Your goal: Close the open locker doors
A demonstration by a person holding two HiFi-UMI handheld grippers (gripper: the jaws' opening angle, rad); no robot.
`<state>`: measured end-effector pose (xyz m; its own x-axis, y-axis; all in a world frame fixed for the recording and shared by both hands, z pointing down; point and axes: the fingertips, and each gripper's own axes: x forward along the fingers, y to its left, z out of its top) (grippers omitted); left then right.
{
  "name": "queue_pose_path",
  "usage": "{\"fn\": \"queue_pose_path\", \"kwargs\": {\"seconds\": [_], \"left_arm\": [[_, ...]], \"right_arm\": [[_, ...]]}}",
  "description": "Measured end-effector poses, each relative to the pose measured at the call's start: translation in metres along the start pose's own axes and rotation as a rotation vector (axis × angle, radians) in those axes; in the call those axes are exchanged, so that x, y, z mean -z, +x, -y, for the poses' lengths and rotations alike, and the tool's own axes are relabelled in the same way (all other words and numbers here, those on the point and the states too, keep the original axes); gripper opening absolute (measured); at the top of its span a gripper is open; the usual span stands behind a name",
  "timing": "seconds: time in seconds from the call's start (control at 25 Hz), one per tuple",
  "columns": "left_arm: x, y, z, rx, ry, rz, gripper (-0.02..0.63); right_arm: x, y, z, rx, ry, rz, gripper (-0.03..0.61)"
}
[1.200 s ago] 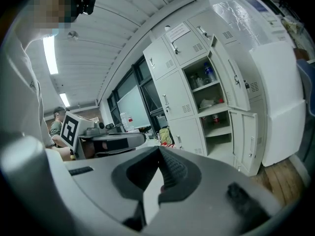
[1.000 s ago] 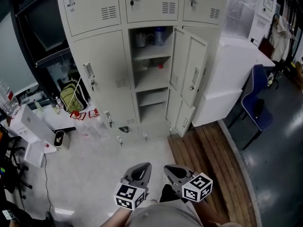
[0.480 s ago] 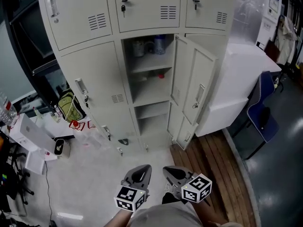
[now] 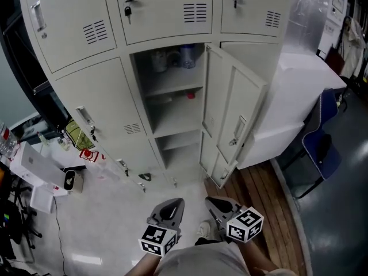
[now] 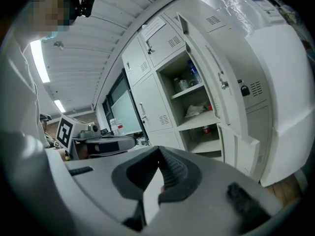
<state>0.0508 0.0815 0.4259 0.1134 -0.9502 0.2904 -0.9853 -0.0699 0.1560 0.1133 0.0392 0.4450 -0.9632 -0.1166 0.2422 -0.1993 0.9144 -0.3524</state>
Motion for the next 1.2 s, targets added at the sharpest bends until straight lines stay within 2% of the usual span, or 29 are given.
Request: {"fn": "queue_pose_path", "kwargs": {"seconds": [0.44,0.96,1.2], "left_arm": [[-0.016,0.069,0.000,-0.004,0.001,-0.008,0.014],[-0.044,0.120,-0.009,-0.029,0.003,0.038,0.014],[-0.039,0.124,-0.018,-0.059,-0.024,0.034,0.014]], "right_arm": [[-0.029,-0.016,0.089,0.076,0.013,0.025,0.028],[-0.064,-0.019,0.154,0.111,-0.045,0.031,0.028],[-0.072,-0.015,0.171,0.123,-0.041,0.039,0.028]]}}
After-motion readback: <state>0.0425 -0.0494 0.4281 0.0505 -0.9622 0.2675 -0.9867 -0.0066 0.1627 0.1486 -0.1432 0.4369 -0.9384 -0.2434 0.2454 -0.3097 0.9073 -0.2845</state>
